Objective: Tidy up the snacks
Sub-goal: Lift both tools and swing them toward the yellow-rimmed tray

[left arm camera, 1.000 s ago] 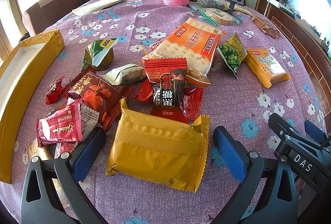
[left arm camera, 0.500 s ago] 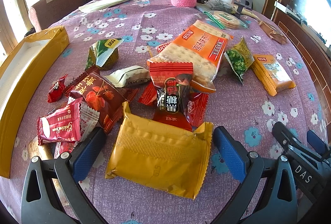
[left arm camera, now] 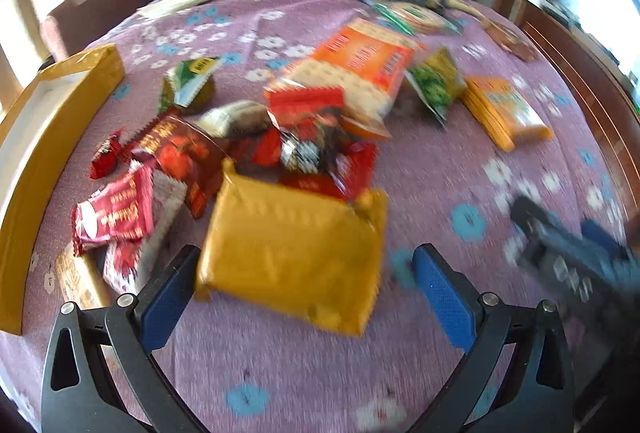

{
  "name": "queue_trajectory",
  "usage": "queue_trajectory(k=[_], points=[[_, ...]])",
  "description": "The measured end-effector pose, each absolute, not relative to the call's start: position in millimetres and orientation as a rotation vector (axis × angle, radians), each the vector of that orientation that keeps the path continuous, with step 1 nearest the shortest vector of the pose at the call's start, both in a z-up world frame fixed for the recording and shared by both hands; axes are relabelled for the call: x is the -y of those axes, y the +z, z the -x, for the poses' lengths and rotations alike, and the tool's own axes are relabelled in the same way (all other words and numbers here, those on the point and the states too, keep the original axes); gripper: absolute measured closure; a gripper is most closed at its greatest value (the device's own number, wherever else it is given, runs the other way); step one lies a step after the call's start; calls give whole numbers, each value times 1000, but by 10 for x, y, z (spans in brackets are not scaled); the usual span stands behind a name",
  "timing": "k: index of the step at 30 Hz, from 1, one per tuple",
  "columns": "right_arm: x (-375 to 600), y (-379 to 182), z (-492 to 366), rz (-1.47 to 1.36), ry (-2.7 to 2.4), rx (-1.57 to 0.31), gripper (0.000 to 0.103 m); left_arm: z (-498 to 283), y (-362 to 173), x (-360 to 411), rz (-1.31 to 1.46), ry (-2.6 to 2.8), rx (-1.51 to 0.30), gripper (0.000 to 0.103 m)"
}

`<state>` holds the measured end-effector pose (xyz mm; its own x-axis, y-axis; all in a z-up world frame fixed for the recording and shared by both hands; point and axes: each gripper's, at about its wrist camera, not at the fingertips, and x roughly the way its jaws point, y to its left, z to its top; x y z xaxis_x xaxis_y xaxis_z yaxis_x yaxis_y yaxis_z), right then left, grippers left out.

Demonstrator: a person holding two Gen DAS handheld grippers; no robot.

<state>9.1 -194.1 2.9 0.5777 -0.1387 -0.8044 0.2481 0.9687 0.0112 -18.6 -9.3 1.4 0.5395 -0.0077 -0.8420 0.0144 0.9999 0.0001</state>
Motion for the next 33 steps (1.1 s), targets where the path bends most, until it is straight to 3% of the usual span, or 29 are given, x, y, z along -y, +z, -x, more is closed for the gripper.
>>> queue_trajectory(k=[22,23,25,28,33], points=[[1973,35,-79,-128,-190,-934,0,743,59,176,-144,-289,-1059,0],[1981,39,-76,-131,-185,-935,0,775,81,140,-119,-315,-1050,1],[1990,46,-85,-126,-170,-958,0,841,155,36,-49,-369,-1026,16],[1977,51,-119,-116,-173,-997,0,1007,398,-156,27,-413,-912,16],[1956,48,-138,-121,-192,-1020,0,1487,1106,-722,75,-357,-570,15]])
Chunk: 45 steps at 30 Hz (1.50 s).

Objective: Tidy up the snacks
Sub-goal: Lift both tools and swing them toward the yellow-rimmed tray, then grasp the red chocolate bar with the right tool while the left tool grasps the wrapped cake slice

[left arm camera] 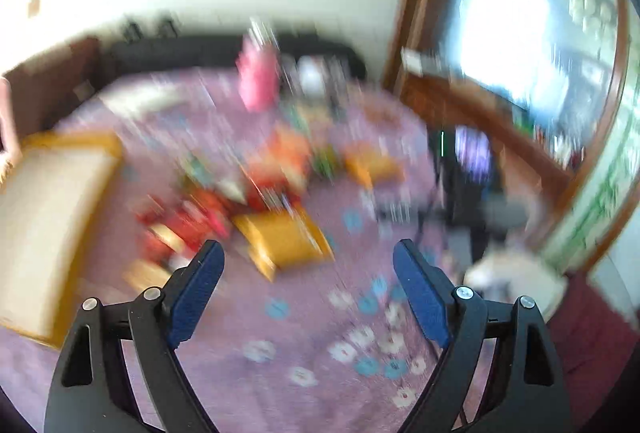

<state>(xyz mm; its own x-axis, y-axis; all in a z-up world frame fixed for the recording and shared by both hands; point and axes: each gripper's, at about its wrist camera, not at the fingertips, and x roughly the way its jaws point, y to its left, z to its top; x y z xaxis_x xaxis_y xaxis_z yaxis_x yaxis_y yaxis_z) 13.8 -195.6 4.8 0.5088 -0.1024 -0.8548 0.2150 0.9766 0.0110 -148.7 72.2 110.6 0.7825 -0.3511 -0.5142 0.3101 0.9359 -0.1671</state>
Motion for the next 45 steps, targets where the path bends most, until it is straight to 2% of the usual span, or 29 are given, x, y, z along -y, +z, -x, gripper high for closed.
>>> queue_trajectory(k=[2,3,8,10,11,15,22,23,27,28,37,40,45], points=[[1958,44,-128,-120,-191,-1013,0,1661,1378,-1034,82,-310,-429,9],[1956,42,-123,-119,-192,-1009,0,1685,1470,-1185,78,-261,-389,0],[1955,51,-106,-120,-199,-1004,0,1597,1552,-1763,143,-72,-384,0],[1947,90,-52,-112,-222,-988,8,1633,1528,-1954,164,-2,-365,0],[1937,132,-2,-110,-231,-968,15,1677,1511,-2025,165,33,-345,0],[1748,406,266,-144,-120,-879,15,1778,1431,-2174,137,95,-296,0],[925,663,381,-123,299,-878,17,1610,1182,-2252,222,19,-439,0],[820,667,367,-131,346,-889,20,1638,1177,-2260,233,2,-444,2],[421,665,281,-140,458,-938,36,1696,1139,-2335,254,-56,-480,22],[344,657,274,-115,461,-936,36,1698,1138,-2349,259,-60,-485,23],[-270,647,-56,-19,524,-930,37,1828,1166,-2514,328,-90,-499,23],[-351,496,-232,-73,565,-1027,37,1879,1194,-2546,323,-86,-489,23],[-367,367,-50,-241,793,-1186,38,1875,1192,-2604,326,-87,-484,23]])
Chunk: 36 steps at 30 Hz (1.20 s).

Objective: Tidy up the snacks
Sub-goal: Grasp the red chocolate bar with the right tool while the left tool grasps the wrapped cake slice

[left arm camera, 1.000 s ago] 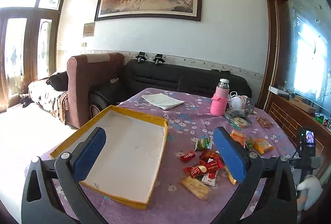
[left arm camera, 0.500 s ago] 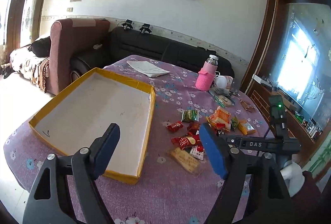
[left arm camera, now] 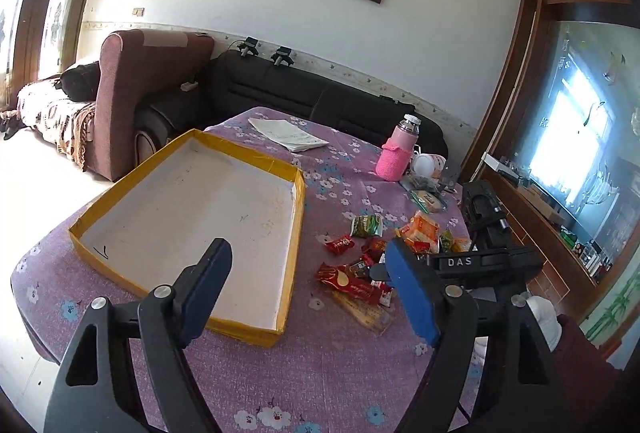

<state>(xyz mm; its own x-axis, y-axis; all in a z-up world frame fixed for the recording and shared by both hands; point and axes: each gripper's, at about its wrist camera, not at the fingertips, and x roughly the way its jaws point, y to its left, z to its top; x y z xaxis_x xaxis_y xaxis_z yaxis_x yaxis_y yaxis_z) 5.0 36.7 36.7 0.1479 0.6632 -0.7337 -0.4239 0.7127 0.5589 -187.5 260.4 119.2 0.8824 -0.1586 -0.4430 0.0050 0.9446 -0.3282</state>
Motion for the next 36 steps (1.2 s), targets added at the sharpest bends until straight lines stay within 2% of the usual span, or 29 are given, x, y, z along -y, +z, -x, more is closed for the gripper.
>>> queue_trajectory(k=[5,8,10,12,14,15,17,23,27,32,36], points=[[-580,512,97,-38,730,-1082,38,1821,1128,-2606,336,-88,-504,23],[-813,488,122,48,713,-1058,41,1822,1119,-2622,345,-80,-508,23],[-1066,385,139,143,683,-1045,50,1843,1134,-2631,341,-72,-504,23],[-1190,315,162,191,668,-1046,64,1865,1134,-2631,336,-65,-504,23],[-1351,186,163,254,641,-1042,68,1863,1129,-2629,338,-63,-508,23],[-1419,130,167,297,614,-1040,74,1858,1124,-2626,338,-65,-513,23],[-1419,114,182,303,599,-1033,76,1847,1117,-2606,338,-72,-524,23],[-895,435,230,95,599,-980,76,1765,1080,-2379,346,-168,-578,23],[-313,605,356,-25,554,-935,76,1551,889,-2032,335,-247,-692,24],[322,551,509,-131,502,-934,76,1164,521,-1632,275,-216,-864,24],[544,469,557,-175,497,-935,75,909,362,-1482,233,-148,-920,24]])
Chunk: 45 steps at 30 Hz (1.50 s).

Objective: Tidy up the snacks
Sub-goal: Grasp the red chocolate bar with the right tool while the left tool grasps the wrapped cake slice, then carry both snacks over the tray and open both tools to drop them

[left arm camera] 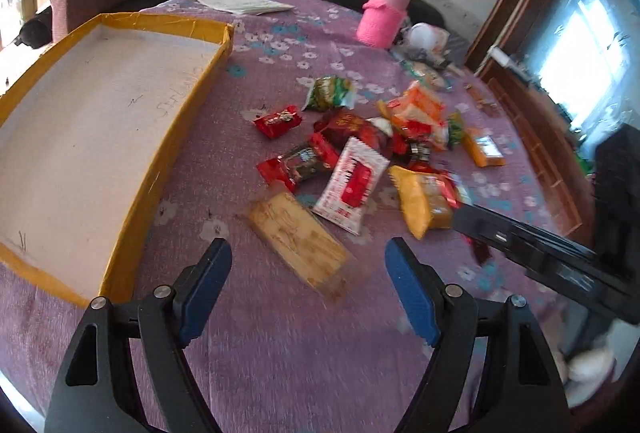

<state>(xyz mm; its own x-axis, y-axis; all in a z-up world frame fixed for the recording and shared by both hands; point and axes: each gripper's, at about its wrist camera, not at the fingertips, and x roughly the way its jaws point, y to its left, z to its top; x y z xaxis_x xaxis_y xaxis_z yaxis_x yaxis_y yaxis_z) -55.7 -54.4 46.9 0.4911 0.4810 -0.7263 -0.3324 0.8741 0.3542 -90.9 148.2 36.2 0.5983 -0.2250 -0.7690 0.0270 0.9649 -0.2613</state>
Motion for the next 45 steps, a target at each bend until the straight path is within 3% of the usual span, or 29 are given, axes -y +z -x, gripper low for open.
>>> queue_trajectory(k=[3,4,7,9,12,14,16,19,21,25,36,45], points=[[637,473,591,-204,510,-925,76,777,254,-1334,171,-125,-957,25],[662,488,609,-210,516,-919,76,763,235,-1284,143,-127,-963,40],[685,517,632,-215,523,-904,76,791,209,-1181,64,-115,-960,68],[705,521,636,-225,526,-899,76,810,231,-1218,69,-103,-966,75],[730,501,657,-238,530,-896,76,797,233,-1292,99,-94,-972,74],[725,480,653,-245,535,-901,76,747,215,-1295,107,-88,-972,69],[714,459,646,-249,538,-910,76,710,194,-1247,85,-84,-980,44],[684,466,661,-241,537,-909,76,627,143,-1166,74,-82,-994,36],[669,489,666,-238,537,-904,76,582,123,-1067,9,-63,-1000,37],[609,528,691,-226,539,-897,76,584,143,-1039,-31,-92,-984,71],[420,620,721,-189,575,-906,76,1005,415,-1576,206,-190,-920,72],[-304,779,663,-173,710,-940,76,1210,832,-2487,300,-86,-776,72]])
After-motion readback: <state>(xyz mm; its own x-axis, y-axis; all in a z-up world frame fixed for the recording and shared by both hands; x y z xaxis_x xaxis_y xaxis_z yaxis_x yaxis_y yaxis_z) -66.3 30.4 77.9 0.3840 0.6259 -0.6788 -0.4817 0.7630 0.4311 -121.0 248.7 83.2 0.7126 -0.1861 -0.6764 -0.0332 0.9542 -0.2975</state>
